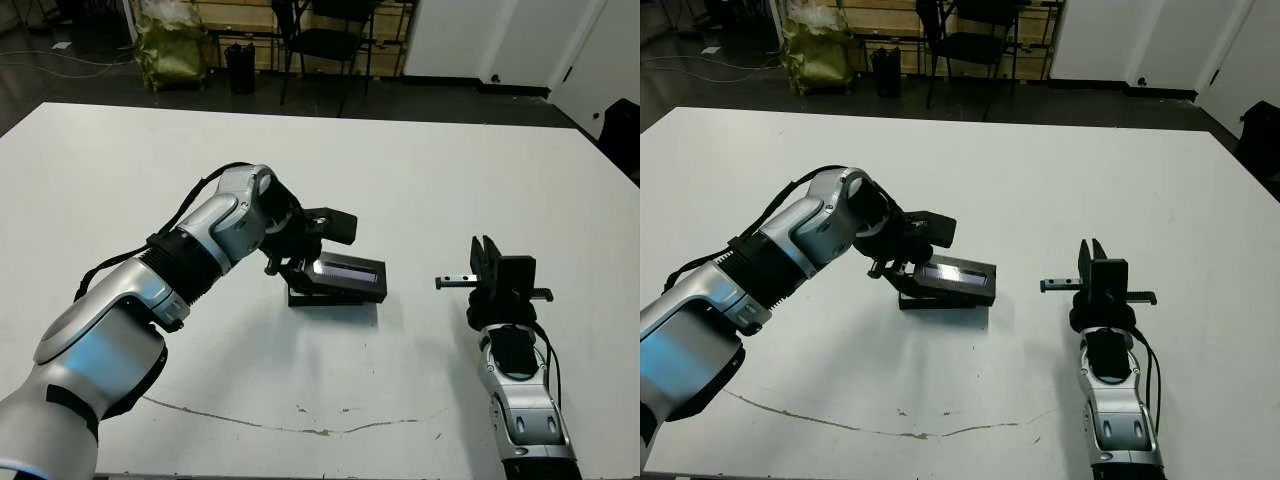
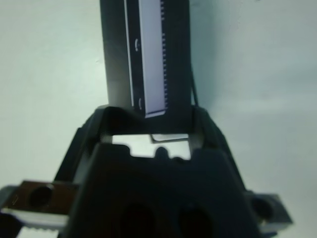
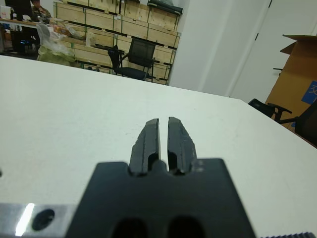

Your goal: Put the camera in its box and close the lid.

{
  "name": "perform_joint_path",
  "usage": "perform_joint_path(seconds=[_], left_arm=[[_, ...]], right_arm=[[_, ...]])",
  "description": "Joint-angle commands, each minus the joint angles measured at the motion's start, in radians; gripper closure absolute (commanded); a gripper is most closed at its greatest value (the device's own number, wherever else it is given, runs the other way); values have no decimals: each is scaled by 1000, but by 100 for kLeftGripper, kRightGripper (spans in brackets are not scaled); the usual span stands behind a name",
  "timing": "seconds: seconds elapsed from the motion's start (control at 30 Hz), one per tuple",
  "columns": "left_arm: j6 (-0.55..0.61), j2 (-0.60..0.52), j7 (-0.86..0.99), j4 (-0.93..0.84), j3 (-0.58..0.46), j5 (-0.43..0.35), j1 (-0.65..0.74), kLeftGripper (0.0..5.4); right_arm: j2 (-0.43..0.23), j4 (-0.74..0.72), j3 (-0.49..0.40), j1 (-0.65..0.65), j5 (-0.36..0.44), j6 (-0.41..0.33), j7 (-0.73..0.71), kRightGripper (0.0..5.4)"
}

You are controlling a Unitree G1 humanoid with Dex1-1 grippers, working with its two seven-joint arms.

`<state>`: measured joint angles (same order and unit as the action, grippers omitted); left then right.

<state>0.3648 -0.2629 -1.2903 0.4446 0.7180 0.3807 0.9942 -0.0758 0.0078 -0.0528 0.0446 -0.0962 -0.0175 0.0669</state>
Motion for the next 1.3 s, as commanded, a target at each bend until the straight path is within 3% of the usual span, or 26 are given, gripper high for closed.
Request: perform_joint_path(seconds=[0.03, 0.1, 0.23, 0.3, 0.53, 0.63, 0.93, 1.2, 1.3], left_arm=[[82, 12, 30, -30, 4, 29, -21, 298], [143, 17, 37, -49, 13, 46, -24, 298], [211, 19, 28, -65, 31, 61, -26, 298], [175, 8, 23, -69, 35, 54, -28, 298], [131, -3, -33, -48, 38, 37, -12, 298], [95, -16, -53, -62, 32, 24, -12, 298], [184, -15, -105, -99, 29, 16, 0, 298], [131, -19, -73, -77, 34, 14, -17, 298], [74, -25, -57, -74, 42, 21, -21, 298]], right_arm=[[2, 7, -3, -10, -6, -10, 11, 540], [4, -20, 3, -13, -21, -51, 21, 540], [1, -9, 3, -18, -13, -19, 15, 540], [3, -21, 2, -18, -12, -47, 16, 540], [6, -3, -2, -18, -3, -19, 15, 540], [5, -18, 0, -19, -4, -43, 17, 540], [3, -2, -3, -16, 7, -28, 13, 540], [1, -11, 2, -19, 2, -35, 13, 540], [-2, 28, -3, -14, 11, 22, 8, 540]])
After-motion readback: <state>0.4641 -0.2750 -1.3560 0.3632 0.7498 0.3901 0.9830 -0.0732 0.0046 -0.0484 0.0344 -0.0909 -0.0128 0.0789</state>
